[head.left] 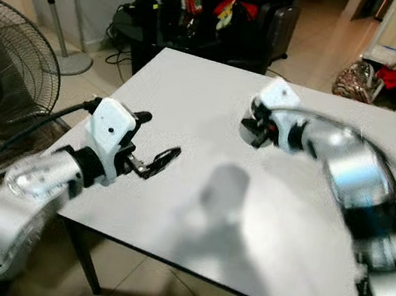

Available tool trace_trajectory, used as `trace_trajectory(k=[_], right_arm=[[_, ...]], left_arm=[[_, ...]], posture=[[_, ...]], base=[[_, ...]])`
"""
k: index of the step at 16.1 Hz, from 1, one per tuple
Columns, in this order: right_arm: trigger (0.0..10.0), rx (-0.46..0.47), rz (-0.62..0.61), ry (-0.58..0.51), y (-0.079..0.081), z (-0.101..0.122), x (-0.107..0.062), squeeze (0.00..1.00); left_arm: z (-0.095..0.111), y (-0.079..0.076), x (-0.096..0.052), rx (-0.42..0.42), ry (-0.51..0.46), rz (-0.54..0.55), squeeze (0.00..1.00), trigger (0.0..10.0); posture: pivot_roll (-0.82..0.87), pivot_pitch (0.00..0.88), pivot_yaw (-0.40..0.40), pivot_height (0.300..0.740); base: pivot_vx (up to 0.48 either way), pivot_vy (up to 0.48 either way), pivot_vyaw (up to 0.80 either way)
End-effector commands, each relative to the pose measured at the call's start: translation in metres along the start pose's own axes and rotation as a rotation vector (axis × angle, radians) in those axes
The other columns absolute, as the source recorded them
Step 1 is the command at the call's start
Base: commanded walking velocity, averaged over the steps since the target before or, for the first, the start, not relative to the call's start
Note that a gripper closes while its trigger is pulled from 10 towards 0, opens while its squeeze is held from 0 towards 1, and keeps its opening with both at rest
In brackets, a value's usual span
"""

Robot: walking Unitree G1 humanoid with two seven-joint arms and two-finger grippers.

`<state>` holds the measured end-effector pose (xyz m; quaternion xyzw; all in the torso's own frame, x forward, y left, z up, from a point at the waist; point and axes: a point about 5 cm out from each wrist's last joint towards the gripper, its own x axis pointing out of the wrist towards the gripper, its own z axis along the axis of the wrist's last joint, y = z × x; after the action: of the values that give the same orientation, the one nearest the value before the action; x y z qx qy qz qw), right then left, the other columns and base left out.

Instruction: Setting the table

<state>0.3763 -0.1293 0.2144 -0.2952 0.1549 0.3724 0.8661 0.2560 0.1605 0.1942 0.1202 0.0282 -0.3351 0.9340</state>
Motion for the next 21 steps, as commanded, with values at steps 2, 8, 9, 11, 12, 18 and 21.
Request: trace_trajectory(k=[2, 8, 9, 11, 12, 18, 21], right_arm=[[10.0, -0.064, 0.079, 0.034, -0.006, 0.0, 0.002, 0.0], [10.0, -0.077, 0.285, 0.098, -0.009, -0.006, 0.011, 0.0], [10.0, -0.085, 0.288, 0.106, -0.008, -0.007, 0.012, 0.0], [10.0, -0.094, 0.296, 0.115, -0.005, -0.01, 0.016, 0.0], [10.0, -0.088, 0.264, 0.105, -0.004, -0.01, 0.021, 0.0], [10.0, -0.098, 0.141, 0.079, -0.001, -0.008, 0.035, 0.0], [10.0, -0.059, 0.061, 0.029, -0.001, -0.002, 0.04, 0.0]], left_arm=[[0.0, -0.003, 0.0, -0.003, 0.033, -0.075, 0.0, 10.0], [0.0, -0.008, -0.001, -0.012, 0.103, -0.213, 0.0, 10.0], [0.0, -0.01, -0.001, -0.015, 0.108, -0.224, 0.0, 10.0], [-0.001, -0.011, -0.001, -0.014, 0.119, -0.243, 0.0, 10.0], [-0.001, -0.011, 0.0, -0.011, 0.122, -0.246, 0.0, 10.0], [-0.002, -0.013, -0.001, -0.01, 0.135, -0.261, 0.0, 10.0], [-0.002, -0.015, -0.002, -0.011, 0.141, -0.267, 0.0, 10.0]], posture=[[-0.09, 0.033, 0.041, 0.74], [-0.09, 0.054, 0.046, 0.74], [-0.09, 0.055, 0.049, 0.74], [-0.09, 0.059, 0.053, 0.74], [-0.09, 0.06, 0.056, 0.74], [-0.08, 0.057, 0.056, 0.74], [-0.07, 0.066, 0.053, 0.74]], base=[[0.0, 0.0, 0.0], [0.0, 0.0, 0.0], [0.0, 0.0, 0.0], [0.0, 0.0, 0.0], [0.0, 0.0, 0.0], [0.0, 0.0, 0.0], [0.0, 0.0, 0.0]])
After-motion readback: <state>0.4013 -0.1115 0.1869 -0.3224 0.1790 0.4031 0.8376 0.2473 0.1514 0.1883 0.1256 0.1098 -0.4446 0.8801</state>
